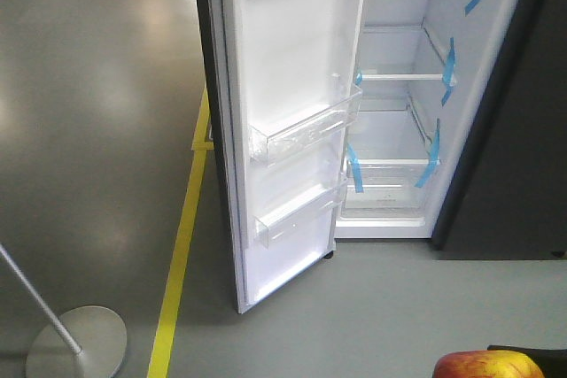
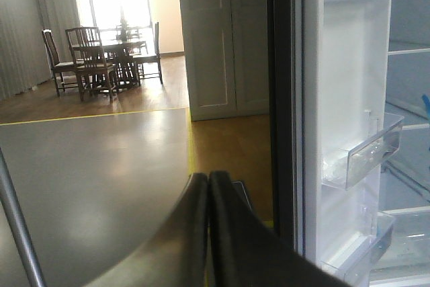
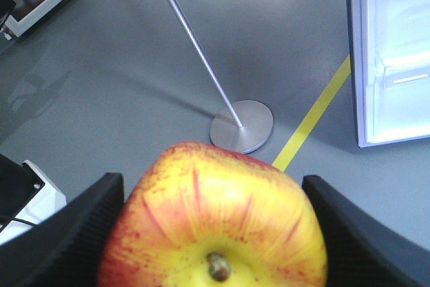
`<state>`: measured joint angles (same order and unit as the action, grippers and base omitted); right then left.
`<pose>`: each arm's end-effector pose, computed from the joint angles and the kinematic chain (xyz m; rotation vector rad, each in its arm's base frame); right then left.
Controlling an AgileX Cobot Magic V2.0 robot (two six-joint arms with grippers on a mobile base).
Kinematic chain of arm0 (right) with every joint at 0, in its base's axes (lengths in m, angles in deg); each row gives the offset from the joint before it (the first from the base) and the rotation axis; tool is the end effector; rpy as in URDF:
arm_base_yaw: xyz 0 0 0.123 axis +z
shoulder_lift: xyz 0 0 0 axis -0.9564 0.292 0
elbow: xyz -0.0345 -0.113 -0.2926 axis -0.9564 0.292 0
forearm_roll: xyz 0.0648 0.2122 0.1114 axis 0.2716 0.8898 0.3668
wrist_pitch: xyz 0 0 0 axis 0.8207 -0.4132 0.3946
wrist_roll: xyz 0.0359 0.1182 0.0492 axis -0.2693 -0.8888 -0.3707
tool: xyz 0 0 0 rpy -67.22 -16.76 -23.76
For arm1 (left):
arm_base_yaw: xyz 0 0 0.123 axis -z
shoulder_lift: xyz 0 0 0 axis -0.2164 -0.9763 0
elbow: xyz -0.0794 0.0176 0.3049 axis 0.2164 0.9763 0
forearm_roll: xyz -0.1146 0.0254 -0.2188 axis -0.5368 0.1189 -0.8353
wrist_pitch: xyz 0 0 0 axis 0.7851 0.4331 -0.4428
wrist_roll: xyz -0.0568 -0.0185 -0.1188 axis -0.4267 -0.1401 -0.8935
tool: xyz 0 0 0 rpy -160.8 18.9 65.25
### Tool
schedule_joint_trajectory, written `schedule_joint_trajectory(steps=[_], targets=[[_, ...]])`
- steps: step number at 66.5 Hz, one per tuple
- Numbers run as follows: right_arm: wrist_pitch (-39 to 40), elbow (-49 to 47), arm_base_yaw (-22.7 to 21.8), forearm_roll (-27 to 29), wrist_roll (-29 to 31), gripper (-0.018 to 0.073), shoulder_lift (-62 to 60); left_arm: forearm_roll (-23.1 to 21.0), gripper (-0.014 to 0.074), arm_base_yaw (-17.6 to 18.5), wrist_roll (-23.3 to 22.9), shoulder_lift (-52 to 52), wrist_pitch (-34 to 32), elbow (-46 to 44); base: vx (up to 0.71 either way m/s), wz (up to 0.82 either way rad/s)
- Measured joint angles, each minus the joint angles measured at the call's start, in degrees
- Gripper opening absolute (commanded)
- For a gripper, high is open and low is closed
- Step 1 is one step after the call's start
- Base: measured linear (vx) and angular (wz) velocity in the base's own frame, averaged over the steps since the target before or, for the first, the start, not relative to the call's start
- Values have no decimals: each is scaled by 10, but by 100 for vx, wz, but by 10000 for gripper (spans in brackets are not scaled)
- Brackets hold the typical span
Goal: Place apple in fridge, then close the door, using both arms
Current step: 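Approach the refrigerator door bins with the apple held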
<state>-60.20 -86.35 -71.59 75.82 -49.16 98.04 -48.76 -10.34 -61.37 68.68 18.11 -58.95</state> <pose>0.0424 0.0902 0.2845 -0.4657 2.0926 0.8021 0.0641 -0.0021 0.2048 0.0170 1.5237 -0.0387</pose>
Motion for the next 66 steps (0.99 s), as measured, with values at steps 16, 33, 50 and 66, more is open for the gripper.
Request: schedule_joint_trajectory(steps=[16, 33, 50, 66], targets=[[0, 0, 0, 0, 0, 150, 0, 0, -6, 0, 0, 0, 0, 0, 14, -1], [0, 0, 0, 0, 0, 150, 0, 0, -6, 0, 0, 0, 0, 0, 14, 0], [0, 0, 0, 0, 0, 150, 0, 0, -6, 0, 0, 0, 0, 0, 13, 1], [0, 0, 0, 0, 0, 150, 0, 0, -6, 0, 0, 0, 0, 0, 12, 3]])
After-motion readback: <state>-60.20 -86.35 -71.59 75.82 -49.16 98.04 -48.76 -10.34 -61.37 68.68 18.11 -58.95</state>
